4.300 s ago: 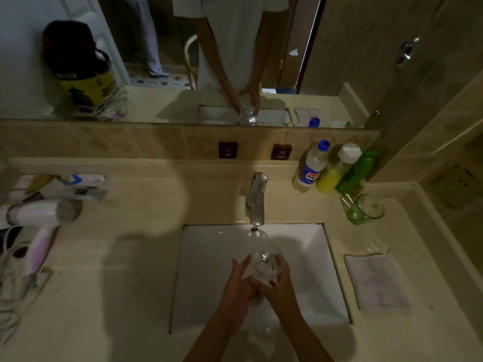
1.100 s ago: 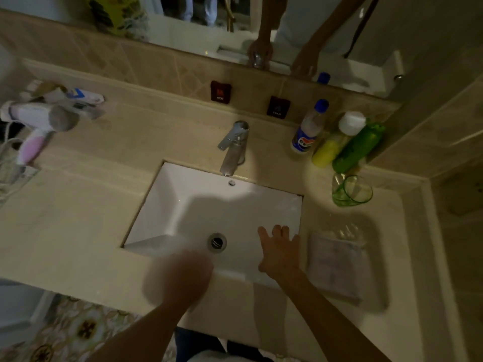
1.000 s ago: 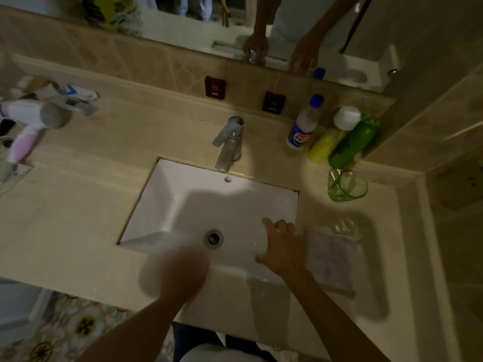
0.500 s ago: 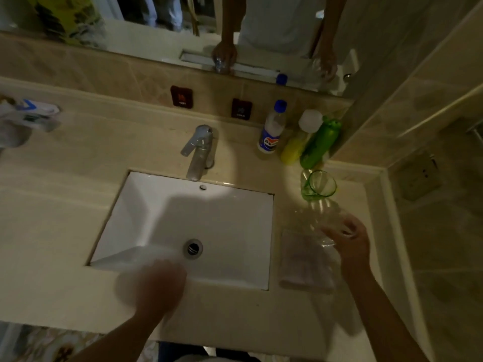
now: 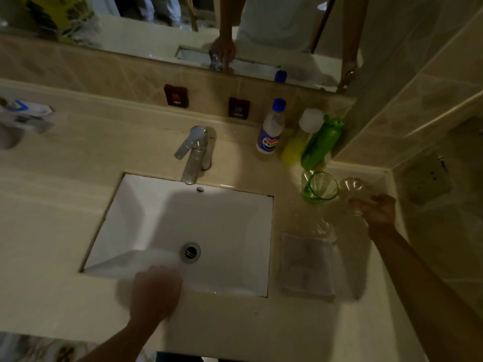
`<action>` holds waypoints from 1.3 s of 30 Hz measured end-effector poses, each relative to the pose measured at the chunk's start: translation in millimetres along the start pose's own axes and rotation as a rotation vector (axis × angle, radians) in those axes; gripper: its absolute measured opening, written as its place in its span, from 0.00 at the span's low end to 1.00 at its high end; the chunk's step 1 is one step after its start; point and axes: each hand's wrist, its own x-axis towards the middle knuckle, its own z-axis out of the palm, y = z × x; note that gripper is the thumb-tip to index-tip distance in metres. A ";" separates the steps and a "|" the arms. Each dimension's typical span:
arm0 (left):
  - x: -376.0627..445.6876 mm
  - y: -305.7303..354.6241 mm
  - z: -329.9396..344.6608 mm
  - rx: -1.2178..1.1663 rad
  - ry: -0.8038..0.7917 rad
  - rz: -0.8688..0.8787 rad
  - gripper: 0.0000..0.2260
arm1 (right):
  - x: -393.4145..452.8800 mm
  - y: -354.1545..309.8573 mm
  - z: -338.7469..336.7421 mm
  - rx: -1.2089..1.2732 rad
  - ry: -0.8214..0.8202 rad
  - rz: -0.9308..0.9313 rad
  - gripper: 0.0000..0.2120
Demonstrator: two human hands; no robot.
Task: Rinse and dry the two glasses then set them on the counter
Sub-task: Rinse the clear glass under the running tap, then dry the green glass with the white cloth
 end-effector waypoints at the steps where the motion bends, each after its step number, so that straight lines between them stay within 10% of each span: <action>1: -0.3 -0.4 0.4 0.006 0.000 0.001 0.12 | 5.2 -0.4 2.5 0.002 0.054 -0.031 0.38; 13: 0.1 1.6 -2.8 -0.029 0.018 -0.016 0.13 | -8.1 -1.0 5.0 -0.080 0.062 -0.051 0.41; 19: 0.5 1.6 -4.3 -0.020 0.017 -0.018 0.13 | -24.7 30.7 -3.7 -0.163 -0.002 0.249 0.43; 24: 1.0 1.8 -2.8 -0.023 -0.020 -0.026 0.14 | -77.2 20.9 38.1 0.019 -0.153 0.224 0.11; 32: -2.9 2.0 1.7 -0.021 0.076 0.027 0.09 | -80.2 -9.0 93.3 0.119 -0.103 -0.054 0.50; 39: -0.2 -0.3 4.6 -0.107 0.140 0.007 0.13 | -67.7 -10.3 94.3 -0.045 -0.239 -0.167 0.19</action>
